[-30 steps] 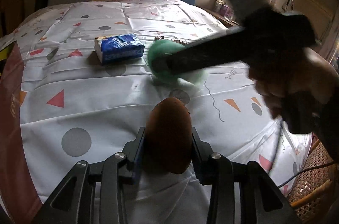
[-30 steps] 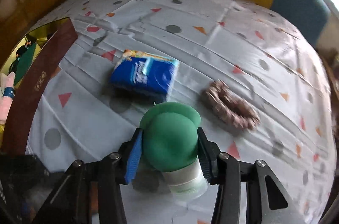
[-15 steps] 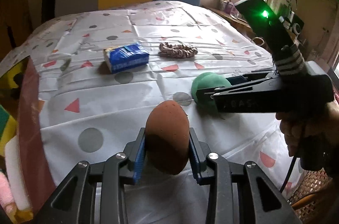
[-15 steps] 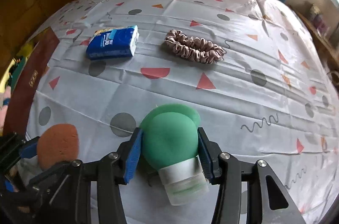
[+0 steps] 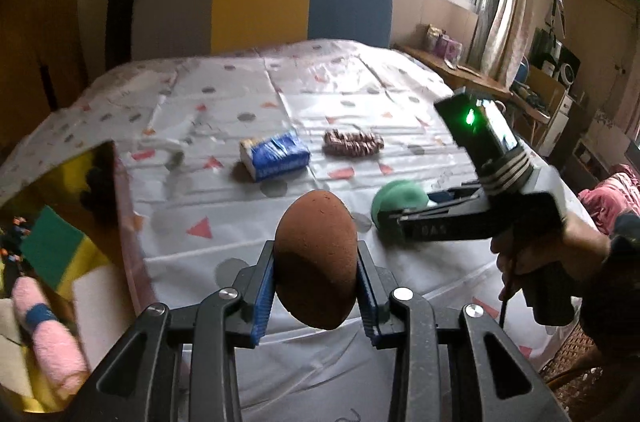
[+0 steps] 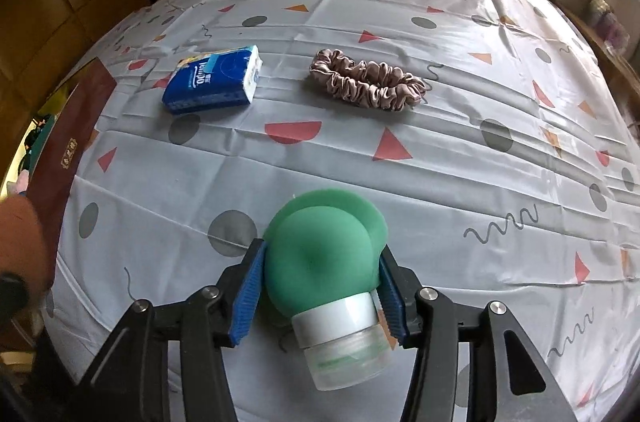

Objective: Organize soft objects
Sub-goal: 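Carry the brown egg sponge into the tray and release it with the left tool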

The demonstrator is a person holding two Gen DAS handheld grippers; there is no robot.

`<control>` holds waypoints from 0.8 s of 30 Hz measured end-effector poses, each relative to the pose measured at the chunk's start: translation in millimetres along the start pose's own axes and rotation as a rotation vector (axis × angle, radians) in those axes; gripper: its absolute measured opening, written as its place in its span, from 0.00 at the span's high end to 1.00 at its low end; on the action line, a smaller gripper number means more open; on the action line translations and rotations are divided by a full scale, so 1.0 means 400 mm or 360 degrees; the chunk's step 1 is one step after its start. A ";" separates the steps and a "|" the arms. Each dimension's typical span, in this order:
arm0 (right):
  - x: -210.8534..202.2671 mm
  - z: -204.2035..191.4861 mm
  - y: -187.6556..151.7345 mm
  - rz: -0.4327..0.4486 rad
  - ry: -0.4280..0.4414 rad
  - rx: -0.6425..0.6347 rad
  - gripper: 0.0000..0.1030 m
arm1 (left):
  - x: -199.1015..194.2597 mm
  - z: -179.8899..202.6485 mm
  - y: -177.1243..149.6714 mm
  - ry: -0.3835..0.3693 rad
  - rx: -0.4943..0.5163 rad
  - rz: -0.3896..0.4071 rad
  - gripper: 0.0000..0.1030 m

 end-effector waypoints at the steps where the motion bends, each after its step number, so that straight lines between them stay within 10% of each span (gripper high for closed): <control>1: 0.001 -0.003 0.000 0.0003 -0.0006 -0.0007 0.48 | -0.011 -0.001 0.004 0.0008 -0.0003 0.0011 0.65; 24: -0.002 -0.031 -0.002 0.0064 -0.0109 -0.0129 0.49 | -0.206 -0.177 0.002 0.0148 -0.0264 0.0132 0.65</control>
Point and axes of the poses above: each gripper's, at about its wrist camera, not at the fingertips, and x roughly the way its jaws point, z to its right, y to its top, the point moved 1 cm from there along x, roughly the way its jaws point, and after that the axes turned 12 degrees about -y, right-handed, at the moved point
